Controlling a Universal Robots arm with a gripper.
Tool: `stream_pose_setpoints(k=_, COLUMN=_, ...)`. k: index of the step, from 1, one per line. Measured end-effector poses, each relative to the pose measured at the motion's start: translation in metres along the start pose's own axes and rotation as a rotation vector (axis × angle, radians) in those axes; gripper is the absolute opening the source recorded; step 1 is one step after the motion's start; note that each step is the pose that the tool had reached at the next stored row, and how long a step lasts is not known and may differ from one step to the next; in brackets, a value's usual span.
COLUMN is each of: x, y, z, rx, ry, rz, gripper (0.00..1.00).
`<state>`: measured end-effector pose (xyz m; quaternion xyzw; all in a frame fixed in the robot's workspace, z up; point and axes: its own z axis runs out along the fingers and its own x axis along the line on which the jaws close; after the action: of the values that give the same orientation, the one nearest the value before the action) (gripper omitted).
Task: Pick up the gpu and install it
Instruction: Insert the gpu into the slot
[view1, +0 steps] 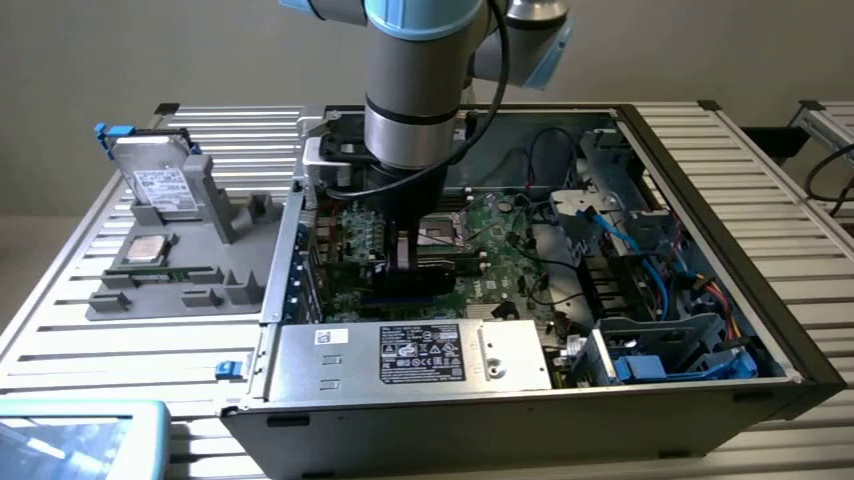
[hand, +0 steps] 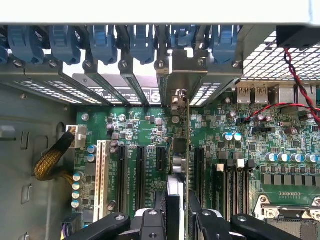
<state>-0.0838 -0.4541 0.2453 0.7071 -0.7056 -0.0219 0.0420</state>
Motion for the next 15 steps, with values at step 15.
stream_pose_setpoints(k=15, x=0.0023, y=0.0001, z=0.0000, rx=-0.0001, ry=-0.0131, rz=-0.001, gripper=0.28)
